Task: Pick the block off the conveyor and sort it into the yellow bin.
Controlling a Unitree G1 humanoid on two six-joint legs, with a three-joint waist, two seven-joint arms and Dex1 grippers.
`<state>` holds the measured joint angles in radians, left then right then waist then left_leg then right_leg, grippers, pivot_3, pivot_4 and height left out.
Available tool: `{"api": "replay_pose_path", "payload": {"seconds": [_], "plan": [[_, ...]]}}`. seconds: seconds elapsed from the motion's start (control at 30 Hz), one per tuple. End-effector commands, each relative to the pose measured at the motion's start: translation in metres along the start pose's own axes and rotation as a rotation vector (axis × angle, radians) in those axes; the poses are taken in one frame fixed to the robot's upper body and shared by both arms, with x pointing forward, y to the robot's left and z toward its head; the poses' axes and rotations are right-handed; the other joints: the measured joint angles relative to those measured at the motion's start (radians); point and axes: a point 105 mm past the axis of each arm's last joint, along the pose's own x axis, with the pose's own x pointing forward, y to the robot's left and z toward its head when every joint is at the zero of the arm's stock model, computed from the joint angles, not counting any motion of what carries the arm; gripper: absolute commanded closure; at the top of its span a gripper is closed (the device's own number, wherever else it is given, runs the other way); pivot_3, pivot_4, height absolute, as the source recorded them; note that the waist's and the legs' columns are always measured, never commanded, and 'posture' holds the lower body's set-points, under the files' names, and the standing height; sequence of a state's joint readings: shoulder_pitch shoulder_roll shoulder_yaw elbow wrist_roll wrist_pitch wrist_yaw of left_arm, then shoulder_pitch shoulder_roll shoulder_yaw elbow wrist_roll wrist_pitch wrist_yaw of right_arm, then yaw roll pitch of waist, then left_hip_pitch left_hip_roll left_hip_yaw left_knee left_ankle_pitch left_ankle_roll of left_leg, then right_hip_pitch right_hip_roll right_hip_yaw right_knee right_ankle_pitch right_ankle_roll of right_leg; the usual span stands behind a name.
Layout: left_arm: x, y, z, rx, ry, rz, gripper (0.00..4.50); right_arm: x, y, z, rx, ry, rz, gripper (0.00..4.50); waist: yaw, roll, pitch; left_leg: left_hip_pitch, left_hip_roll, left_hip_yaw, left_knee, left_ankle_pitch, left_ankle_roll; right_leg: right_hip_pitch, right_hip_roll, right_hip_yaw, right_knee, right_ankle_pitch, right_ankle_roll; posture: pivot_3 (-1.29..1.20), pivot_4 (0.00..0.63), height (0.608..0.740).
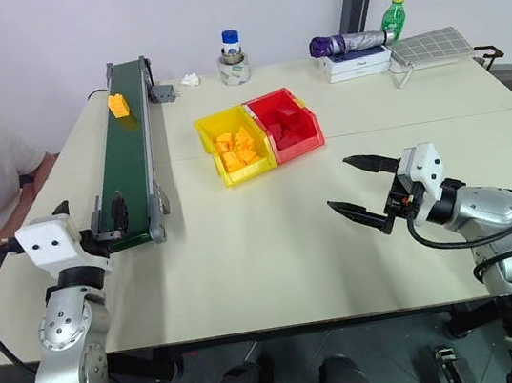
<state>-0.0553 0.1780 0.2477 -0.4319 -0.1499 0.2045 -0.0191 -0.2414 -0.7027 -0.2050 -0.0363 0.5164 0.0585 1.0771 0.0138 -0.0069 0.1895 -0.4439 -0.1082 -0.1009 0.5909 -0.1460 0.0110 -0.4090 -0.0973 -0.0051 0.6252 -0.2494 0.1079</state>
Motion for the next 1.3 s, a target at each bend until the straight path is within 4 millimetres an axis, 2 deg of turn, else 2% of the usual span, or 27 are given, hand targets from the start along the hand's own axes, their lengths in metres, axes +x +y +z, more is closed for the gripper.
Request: {"api": "replay_pose_path", "payload": {"seconds": [0.03, 0.33, 0.4, 0.57, 0.7, 0.83, 0.93, 1.1, 1.3], "plan": [[0.003, -0.002, 0.007, 0.01, -0.022, -0.001, 0.06, -0.002, -0.002, 0.014, -0.039, -0.041, -0.012, 0.0, 0.0, 0.0, 0.0, 0.0, 0.0, 0.0, 0.0, 0.0, 0.0, 0.0, 0.0, 0.0, 0.0, 0.0, 0.0, 0.0, 0.15, 0.74], [0.001, -0.002, 0.002, 0.011, 0.013, 0.03, 0.06, -0.001, 0.002, 0.013, -0.028, -0.042, -0.007, 0.0, 0.0, 0.0, 0.0, 0.0, 0.0, 0.0, 0.0, 0.0, 0.0, 0.0, 0.0, 0.0, 0.0, 0.0, 0.0, 0.0, 0.15, 0.74], [0.006, 0.004, 0.0, -0.042, 0.044, 0.091, 0.06, -0.001, 0.002, 0.012, -0.029, -0.04, -0.007, 0.0, 0.001, 0.0, 0.0, 0.0, 0.0, 0.0, 0.0, 0.0, 0.0, 0.0, 0.0, 0.0, 0.0, 0.0, 0.0, 0.0, 0.15, 0.74], [0.038, 0.005, 0.013, 0.05, 0.065, 0.085, 0.06, 0.002, 0.002, 0.012, -0.029, -0.042, -0.004, 0.0, 0.003, -0.001, 0.0, 0.0, 0.0, 0.0, 0.001, 0.0, 0.0, 0.0, 0.0, -0.001, 0.002, 0.0, 0.0, 0.0, 0.15, 0.74], [0.075, 0.016, 0.013, 0.024, 0.121, 0.086, 0.06, 0.004, 0.002, 0.012, -0.028, -0.046, -0.004, 0.0, 0.001, -0.001, 0.0, 0.001, 0.0, 0.0, 0.001, 0.0, 0.0, 0.0, 0.001, -0.001, 0.002, 0.0, 0.001, 0.0, 0.15, 0.74], [0.101, 0.021, 0.013, -0.083, 0.148, 0.066, 0.06, 0.004, 0.002, 0.013, -0.028, -0.048, -0.011, 0.0, -0.001, -0.001, 0.0, 0.001, -0.001, 0.0, 0.001, 0.0, 0.0, -0.001, 0.001, -0.002, 0.003, 0.001, 0.003, 0.0, 0.15, 0.74], [0.119, 0.017, 0.014, -0.074, 0.169, 0.029, 0.06, 0.003, 0.003, 0.013, -0.028, -0.048, -0.015, 0.0, 0.001, -0.001, 0.001, 0.001, -0.001, 0.0, 0.001, 0.0, 0.0, -0.001, 0.001, -0.002, 0.004, 0.002, 0.005, 0.0, 0.15, 0.74], [0.13, 0.01, 0.011, -0.091, 0.206, -0.01, 0.06, 0.002, 0.004, 0.012, -0.027, -0.045, -0.02, 0.0, 0.001, -0.001, 0.001, 0.001, -0.001, 0.0, 0.002, 0.0, 0.0, 0.0, 0.0, -0.002, 0.003, 0.002, 0.005, 0.0, 0.15, 0.74], [0.135, 0.003, 0.001, -0.085, 0.26, -0.045, 0.06, 0.001, 0.005, 0.012, -0.026, -0.044, -0.028, 0.0, 0.0, -0.001, 0.001, 0.001, -0.001, 0.0, 0.002, 0.0, 0.0, -0.001, 0.0, -0.001, 0.004, 0.002, 0.005, 0.0, 0.15, 0.74]]}}
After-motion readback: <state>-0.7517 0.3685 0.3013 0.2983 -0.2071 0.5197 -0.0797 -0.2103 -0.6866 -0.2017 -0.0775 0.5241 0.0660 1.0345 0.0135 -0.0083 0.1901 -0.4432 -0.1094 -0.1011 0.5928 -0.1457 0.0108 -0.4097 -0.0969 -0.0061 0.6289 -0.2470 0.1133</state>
